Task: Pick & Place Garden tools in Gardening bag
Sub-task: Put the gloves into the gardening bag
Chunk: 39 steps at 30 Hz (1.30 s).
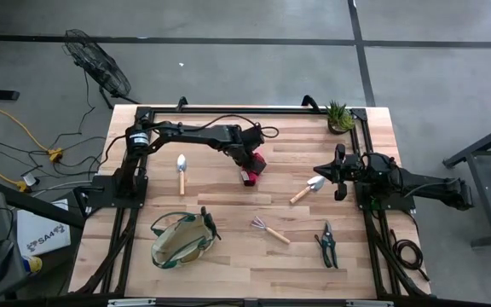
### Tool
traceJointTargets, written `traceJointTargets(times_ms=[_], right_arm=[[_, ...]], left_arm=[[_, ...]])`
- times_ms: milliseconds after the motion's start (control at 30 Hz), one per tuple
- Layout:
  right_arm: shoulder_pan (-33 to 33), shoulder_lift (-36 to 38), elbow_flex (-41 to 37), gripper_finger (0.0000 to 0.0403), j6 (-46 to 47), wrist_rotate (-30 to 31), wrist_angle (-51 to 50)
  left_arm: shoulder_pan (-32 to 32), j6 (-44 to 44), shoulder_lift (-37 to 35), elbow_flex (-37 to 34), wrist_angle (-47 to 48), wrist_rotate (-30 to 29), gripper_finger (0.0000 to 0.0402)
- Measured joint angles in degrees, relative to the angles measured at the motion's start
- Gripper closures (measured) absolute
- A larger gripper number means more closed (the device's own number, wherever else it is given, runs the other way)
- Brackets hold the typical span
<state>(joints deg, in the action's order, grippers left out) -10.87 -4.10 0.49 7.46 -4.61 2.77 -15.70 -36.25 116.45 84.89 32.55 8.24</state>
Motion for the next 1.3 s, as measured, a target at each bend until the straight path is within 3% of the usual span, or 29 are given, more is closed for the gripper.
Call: traceJointTargets(times_ms=[200,500,833,1300], right_arm=[[0.0,0.0,0.0,0.04,0.0,0.0,0.0],[0.0,0.0,0.0,0.04,0.0,0.0,0.0],[0.0,-0.3,0.0,0.04,0.0,0.1,-0.1],[0.0,-0.7,0.0,0.04,0.0,0.0,0.0]], left_arm=[[0.0,2.1,-4.5,0.0,1.6,0.1,0.0387],[2.3,9.1,-16.6,0.0,14.7,2.4,0.0387],[10.1,9.0,-27.9,0.1,25.7,-3.5,0.0387],[19.8,6.1,-35.5,0.1,38.6,-10.4,0.0387]])
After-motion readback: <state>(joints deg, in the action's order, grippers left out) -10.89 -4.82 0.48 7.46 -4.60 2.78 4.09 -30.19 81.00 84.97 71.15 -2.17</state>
